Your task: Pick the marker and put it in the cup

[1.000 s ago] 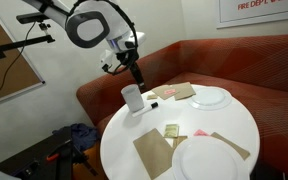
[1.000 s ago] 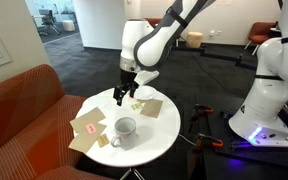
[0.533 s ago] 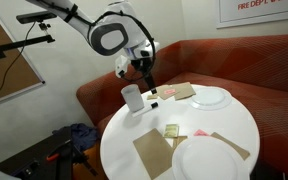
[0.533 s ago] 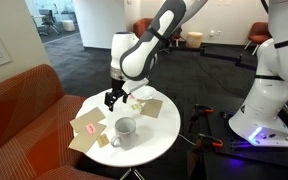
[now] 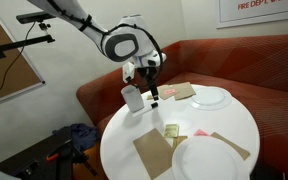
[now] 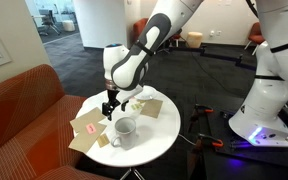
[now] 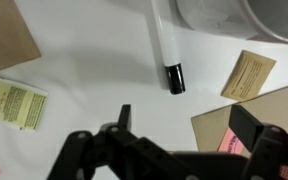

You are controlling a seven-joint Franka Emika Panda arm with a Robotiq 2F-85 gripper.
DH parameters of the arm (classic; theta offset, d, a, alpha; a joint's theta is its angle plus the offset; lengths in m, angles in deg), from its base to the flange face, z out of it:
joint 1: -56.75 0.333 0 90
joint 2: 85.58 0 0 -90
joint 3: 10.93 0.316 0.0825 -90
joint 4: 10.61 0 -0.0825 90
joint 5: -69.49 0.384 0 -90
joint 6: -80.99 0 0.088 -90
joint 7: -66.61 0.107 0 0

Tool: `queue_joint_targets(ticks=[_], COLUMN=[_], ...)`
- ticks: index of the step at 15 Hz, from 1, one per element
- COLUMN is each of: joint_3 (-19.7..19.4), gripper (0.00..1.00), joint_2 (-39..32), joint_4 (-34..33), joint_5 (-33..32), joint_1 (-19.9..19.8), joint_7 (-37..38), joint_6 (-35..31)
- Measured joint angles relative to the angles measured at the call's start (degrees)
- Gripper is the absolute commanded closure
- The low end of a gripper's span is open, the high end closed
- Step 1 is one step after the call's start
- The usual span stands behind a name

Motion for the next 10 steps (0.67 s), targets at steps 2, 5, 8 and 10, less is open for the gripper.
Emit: queue_joint_targets(ticks=[2, 5, 8, 10], joint_3=[-0.43, -0.7, -0.73, -0.79], gripper=[0.0, 0.0, 0.0, 0.0], joint_2=[-1.53, -3.58, -5.5, -6.76], joint_4=[-1.62, -3.78, -5.77, -7.01], joint_5=[-0.03, -0.14, -0.19, -0.21], joint_1=[0.63, 1.13, 1.17, 1.17], joint_7=[0.02, 0.06, 0.06, 0.06], joint_6=[2.03, 4.58, 6.51, 7.21])
